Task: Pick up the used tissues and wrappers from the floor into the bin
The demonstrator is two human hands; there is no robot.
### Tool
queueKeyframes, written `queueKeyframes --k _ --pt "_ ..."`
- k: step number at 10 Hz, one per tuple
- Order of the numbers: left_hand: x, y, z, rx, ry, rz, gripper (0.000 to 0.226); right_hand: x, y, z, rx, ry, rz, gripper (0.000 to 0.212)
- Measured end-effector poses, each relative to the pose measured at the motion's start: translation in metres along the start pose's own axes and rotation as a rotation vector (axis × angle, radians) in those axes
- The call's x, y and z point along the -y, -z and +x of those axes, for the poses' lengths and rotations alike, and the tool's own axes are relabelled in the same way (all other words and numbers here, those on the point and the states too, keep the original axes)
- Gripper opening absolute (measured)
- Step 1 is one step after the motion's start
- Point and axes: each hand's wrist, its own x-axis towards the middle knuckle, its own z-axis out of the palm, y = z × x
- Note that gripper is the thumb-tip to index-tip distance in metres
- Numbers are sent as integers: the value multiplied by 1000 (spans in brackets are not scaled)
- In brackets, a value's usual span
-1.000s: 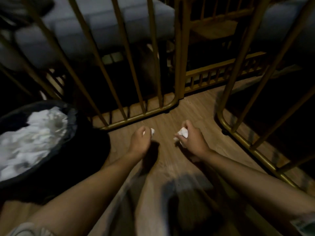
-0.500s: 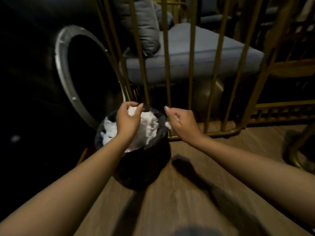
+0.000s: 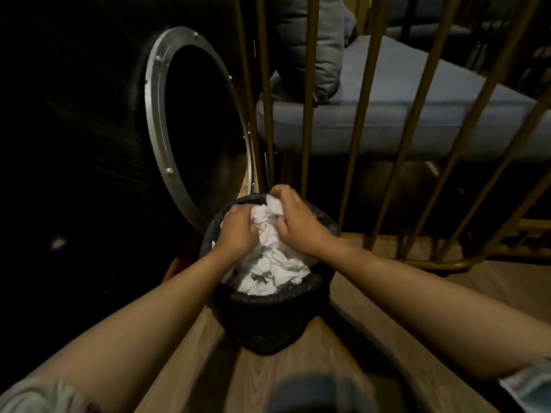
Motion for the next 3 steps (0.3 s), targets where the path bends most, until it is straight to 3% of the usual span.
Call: queueKeyframes --k 1,2,3 --pt "-4 3 -1 24 -4 46 41 -11 -3 21 196 -94 -141 52" --pt "-15 27 -7 -59 47 -35 49 0 11 24 302 -156 -201 67" --pt "-39 62 -18 -47 76 -52 31 29 49 22 394 -234 -168 61"
